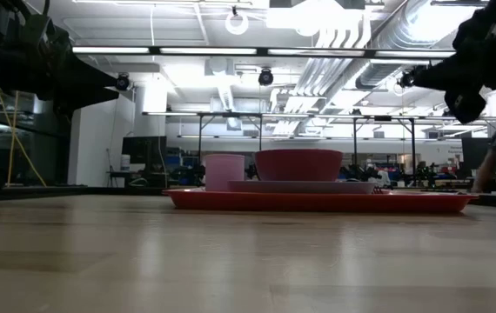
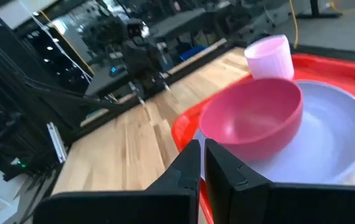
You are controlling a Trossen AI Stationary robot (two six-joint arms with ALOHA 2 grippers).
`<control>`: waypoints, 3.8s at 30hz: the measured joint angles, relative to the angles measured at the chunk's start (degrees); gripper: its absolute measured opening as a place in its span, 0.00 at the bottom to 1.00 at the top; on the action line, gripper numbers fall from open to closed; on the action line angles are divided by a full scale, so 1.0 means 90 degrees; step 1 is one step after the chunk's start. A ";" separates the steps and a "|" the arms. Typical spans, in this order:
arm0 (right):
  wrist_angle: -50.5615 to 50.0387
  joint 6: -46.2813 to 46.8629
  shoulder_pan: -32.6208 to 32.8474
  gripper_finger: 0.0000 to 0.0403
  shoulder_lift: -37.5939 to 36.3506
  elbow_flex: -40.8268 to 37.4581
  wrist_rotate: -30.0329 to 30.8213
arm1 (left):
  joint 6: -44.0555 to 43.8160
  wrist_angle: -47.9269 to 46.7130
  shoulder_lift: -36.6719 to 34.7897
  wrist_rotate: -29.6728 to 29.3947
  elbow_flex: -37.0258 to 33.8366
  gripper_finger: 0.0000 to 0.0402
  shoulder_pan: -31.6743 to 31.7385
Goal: Set up tray
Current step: Return to Home Position
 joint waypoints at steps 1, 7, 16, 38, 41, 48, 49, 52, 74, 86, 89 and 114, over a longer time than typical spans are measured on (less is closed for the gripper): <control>0.0107 -0.0039 0.0001 0.00 0.0000 0.0000 -0.0018 | 0.0006 0.0000 0.0000 0.0000 0.0000 0.46 0.0000; 0.0330 -0.0288 0.0002 0.00 0.0000 0.0000 -0.0132 | 0.0010 0.0000 0.0000 -0.0002 0.0000 0.46 0.0002; 0.1369 -0.0245 0.0001 0.00 -0.0006 -0.0706 -0.0217 | -0.0038 -0.0002 0.0000 0.0002 -0.0002 0.46 0.0002; 0.2358 -0.1004 -0.0032 0.00 0.0126 -0.1078 -0.0632 | 0.0469 -0.0041 -0.0002 0.0741 -0.0010 0.46 0.0002; 0.2354 -0.1001 -0.0032 0.00 0.0126 -0.1078 -0.0630 | 0.0529 0.0188 -0.0002 0.0685 -0.0085 0.46 0.0002; 0.2325 -0.1072 -0.0029 0.00 0.0126 -0.1078 -0.0766 | 0.0954 0.0685 0.0000 0.1024 -0.0294 0.46 0.0005; 0.2311 -0.1093 -0.0029 0.00 0.0126 -0.1078 -0.0855 | 0.0969 0.0675 -0.0002 0.1098 -0.0294 0.46 0.0003; 0.2260 -0.1121 -0.0029 0.00 0.0129 -0.1078 -0.1143 | 0.0990 0.0649 -0.0002 0.1347 -0.0296 0.46 0.0005; 0.2207 -0.1075 -0.0027 0.00 0.0129 -0.1078 -0.1463 | 0.0965 0.0622 -0.0002 0.1758 -0.0301 0.46 0.0005; 0.2207 -0.1075 -0.0027 0.00 0.0129 -0.1081 -0.1460 | 0.0963 0.0631 -0.0002 0.1763 -0.0304 0.46 0.0005; 0.2208 -0.1074 -0.0027 0.00 0.0129 -0.1081 -0.1462 | 0.0963 0.0633 -0.0002 0.1761 -0.0304 0.46 0.0005; 0.2210 -0.1072 -0.0027 0.00 0.0129 -0.1081 -0.1462 | 0.0960 0.0634 -0.0001 0.1763 -0.0304 0.46 0.0005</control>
